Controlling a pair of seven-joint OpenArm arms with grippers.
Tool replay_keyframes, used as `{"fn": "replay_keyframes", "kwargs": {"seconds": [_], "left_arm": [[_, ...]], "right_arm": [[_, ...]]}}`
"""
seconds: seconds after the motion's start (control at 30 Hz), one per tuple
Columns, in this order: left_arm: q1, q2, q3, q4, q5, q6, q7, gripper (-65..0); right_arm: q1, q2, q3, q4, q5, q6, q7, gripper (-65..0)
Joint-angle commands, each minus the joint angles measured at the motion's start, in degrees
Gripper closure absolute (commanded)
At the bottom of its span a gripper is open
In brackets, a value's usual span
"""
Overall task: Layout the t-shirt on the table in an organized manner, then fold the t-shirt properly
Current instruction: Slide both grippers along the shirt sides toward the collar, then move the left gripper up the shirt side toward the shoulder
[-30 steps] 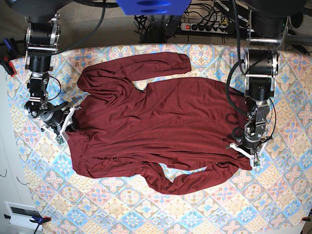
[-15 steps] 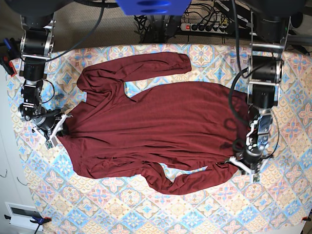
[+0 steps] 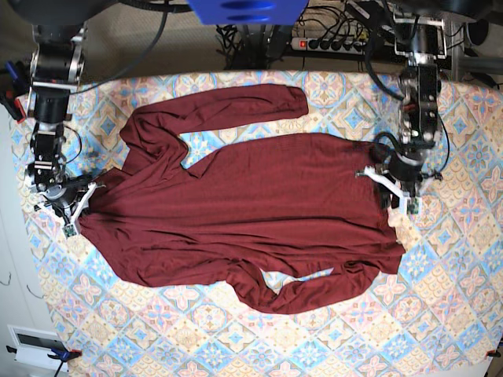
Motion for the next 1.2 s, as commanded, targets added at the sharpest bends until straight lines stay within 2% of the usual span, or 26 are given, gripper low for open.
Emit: {"fn": "replay_keyframes", "kwargs": {"seconds": [0.0, 0.1, 0.2, 0.43, 0.6, 0.7, 0.8, 0.93, 1.03, 1.17], "left_arm": [[-1.22, 0.29, -0.52, -0.76, 0.03, 0.06, -1.21, -12.4], [-1.75, 0.65, -0.52, -5.25, 0.20, 0.06, -1.30, -12.4], [-5.26, 0.73, -0.34, -11.22, 0.29, 0.06, -1.82, -12.4], [-15.02, 0.82, -0.25, -26.34, 0.56, 0.06, -7.89, -12.4], [-20.30, 2.32, -0.17, -32.94, 0.56, 0.06, -9.91, -12.4], [-19.77, 2.40, -0.17, -29.69, 0.12, 0.06, -9.65, -12.4], [-15.11, 2.14, -0.52, -22.30, 0.03, 0.06, -9.65, -12.4], [-7.20, 1.00, -0.78, -9.20, -0.06, 0.06, -4.90, -12.4], [-0.87, 0.56, -0.78, -0.67, -0.41, 0.06, -3.32, -12.4], [5.11, 0.47, -0.78, 4.69, -1.82, 0.06, -1.47, -12.5]], "right_arm": [[-0.72, 1.84, 2.76, 3.81, 0.43, -0.64, 0.68, -10.0], [-5.38, 1.84, 6.19, 11.20, 0.43, -0.64, 0.68, -10.1], [-9.16, 1.84, 6.45, 17.18, 0.43, -0.64, 0.68, -10.1], [-17.95, 1.66, 6.45, 27.46, 0.52, -0.46, 0.59, -10.1], [-23.14, 1.57, 6.45, 32.03, 0.69, 5.07, 0.59, -9.9], [-25.95, 1.57, 6.36, 34.41, 0.69, 5.16, 0.59, -9.9], [-27.80, 1.04, 6.19, 36.60, 0.69, 5.16, 0.59, -9.9], [-28.68, -0.36, 6.19, 38.27, 0.69, 5.34, 0.59, -10.0], [-29.47, -1.24, 6.10, 39.42, 0.69, 5.34, 0.59, -10.0], [-30.35, -2.30, 5.57, 40.38, 0.69, 5.34, 0.59, -10.1]]}}
